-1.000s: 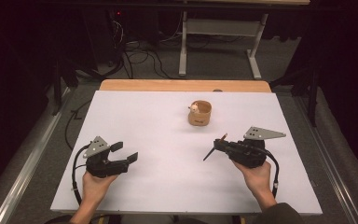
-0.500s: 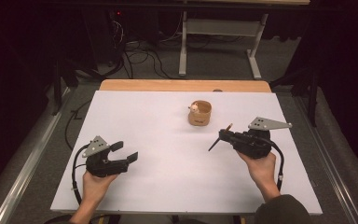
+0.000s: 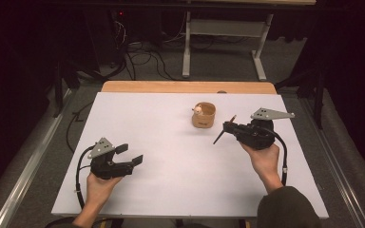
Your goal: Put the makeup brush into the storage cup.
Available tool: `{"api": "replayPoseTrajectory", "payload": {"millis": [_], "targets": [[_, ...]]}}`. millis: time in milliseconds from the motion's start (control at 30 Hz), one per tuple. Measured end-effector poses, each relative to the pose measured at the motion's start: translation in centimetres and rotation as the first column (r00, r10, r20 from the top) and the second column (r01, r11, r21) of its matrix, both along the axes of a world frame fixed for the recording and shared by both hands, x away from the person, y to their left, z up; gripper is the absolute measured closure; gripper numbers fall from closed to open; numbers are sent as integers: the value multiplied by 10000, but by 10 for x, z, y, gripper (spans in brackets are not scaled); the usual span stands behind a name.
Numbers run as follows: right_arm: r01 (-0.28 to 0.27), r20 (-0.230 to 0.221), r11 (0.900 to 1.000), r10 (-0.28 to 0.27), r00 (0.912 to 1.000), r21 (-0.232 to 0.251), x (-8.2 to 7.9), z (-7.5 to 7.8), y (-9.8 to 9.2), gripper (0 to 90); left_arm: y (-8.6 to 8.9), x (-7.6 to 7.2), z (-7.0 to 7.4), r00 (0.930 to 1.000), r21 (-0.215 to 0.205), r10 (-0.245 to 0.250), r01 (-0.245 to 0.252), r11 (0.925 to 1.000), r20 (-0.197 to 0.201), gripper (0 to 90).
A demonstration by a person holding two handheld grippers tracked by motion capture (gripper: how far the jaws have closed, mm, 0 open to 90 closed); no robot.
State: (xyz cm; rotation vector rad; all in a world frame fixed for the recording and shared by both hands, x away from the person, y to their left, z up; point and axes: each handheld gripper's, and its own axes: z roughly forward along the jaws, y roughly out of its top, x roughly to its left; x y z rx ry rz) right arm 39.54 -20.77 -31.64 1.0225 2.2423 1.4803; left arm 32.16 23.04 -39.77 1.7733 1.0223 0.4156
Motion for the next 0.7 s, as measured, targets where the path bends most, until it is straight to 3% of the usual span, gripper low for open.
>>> {"api": "replayPoseTrajectory", "payload": {"millis": [700], "targets": [[319,14,9994,-319,9995,-96,23,16,7,855,-1,0,0,10000,25,24,-24,10000,22,240]]}}
